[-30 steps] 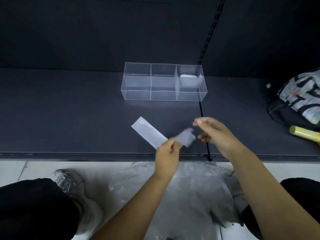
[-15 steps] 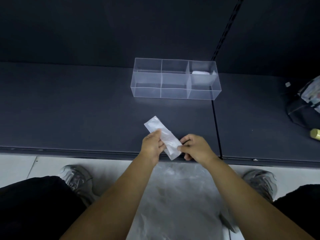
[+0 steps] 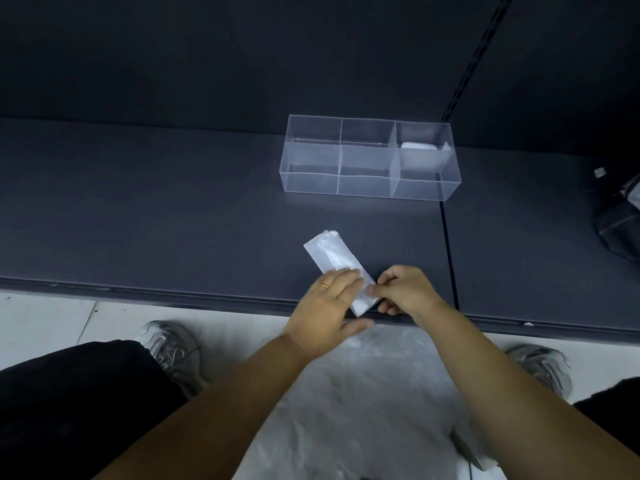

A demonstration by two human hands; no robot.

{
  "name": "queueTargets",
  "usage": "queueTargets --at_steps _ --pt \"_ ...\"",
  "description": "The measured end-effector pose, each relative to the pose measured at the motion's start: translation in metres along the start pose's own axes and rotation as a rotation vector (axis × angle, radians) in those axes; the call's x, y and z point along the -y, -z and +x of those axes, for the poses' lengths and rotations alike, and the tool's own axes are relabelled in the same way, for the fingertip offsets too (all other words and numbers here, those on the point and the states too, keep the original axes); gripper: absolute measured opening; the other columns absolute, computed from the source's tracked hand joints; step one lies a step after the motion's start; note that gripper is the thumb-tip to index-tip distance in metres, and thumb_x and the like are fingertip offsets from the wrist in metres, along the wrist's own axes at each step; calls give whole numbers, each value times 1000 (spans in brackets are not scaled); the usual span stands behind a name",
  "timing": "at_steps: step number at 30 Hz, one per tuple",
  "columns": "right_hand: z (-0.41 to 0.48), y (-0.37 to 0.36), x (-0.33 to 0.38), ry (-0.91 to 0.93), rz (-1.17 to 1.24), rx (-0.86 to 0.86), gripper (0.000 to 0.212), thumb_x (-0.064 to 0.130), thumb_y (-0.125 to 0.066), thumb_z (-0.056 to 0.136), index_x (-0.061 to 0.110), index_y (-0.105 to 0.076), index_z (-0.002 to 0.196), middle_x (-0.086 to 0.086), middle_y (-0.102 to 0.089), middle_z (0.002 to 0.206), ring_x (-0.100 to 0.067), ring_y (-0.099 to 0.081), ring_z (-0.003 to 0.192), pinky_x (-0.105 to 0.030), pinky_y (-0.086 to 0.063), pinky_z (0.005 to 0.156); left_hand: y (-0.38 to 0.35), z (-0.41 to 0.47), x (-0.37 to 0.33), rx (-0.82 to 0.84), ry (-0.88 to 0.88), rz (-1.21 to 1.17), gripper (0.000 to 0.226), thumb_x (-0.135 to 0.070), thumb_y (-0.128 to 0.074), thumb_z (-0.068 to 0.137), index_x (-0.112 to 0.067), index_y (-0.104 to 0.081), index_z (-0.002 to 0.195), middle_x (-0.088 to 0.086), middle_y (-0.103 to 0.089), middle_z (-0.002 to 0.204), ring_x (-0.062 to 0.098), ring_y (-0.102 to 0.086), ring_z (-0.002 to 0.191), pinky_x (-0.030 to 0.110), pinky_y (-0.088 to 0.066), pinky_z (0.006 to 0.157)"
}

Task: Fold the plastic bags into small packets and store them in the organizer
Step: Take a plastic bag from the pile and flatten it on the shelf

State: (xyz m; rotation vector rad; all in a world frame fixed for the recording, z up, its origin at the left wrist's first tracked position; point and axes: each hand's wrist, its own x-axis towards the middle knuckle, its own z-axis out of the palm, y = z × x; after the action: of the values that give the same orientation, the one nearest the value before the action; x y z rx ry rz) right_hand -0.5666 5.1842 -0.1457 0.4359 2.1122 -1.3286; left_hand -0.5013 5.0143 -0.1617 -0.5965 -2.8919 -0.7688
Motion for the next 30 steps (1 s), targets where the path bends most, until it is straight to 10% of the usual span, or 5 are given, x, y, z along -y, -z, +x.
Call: queueTargets --at_steps 8,16,21,25,30 --pt "-1 1 2 37 -99 33 23 9 -78 75 12 -56 76 -3 -64 53 -12 -59 41 -21 -43 39 -13 -10 3 154 117 33 72 -39 -57 93 -13 -24 150 3 -16 159 22 -23 142 26 -15 117" --pt "-14 2 13 -21 25 45 19 25 -71 86 9 -62 87 -3 -63 68 -9 -54 44 -20 -41 43 -13 -7 -1 91 178 -68 68 -31 -71 83 -7 -43 141 8 -45 145 22 -37 137 28 -23 116" --pt "-23 10 30 46 165 92 9 21 -65 91 12 -64 90 -3 -68 78 -8 -56 43 -18 -42 43 -3 3 -3 -49 292 -130 26 -16 -58 92 -14 -67 117 5 -70 104 25 -62 95 28 -47 79" --pt "-14 16 32 223 193 55 31 11 -69 86 17 -59 115 8 -67 110 -4 -51 51 -17 -44 53 8 14 3 -29 447 -180 30 -33 -44 100 -15 -61 82 -3 -46 59 24 -48 57 30 -33 56" --pt "0 -7 24 216 132 194 43 0 -67 85 12 -55 124 -4 -68 112 -8 -54 62 -18 -43 54 19 32 17 -2 562 -300 40 -36 -40 101 -7 -62 85 15 -64 79 31 -58 77 33 -37 65"
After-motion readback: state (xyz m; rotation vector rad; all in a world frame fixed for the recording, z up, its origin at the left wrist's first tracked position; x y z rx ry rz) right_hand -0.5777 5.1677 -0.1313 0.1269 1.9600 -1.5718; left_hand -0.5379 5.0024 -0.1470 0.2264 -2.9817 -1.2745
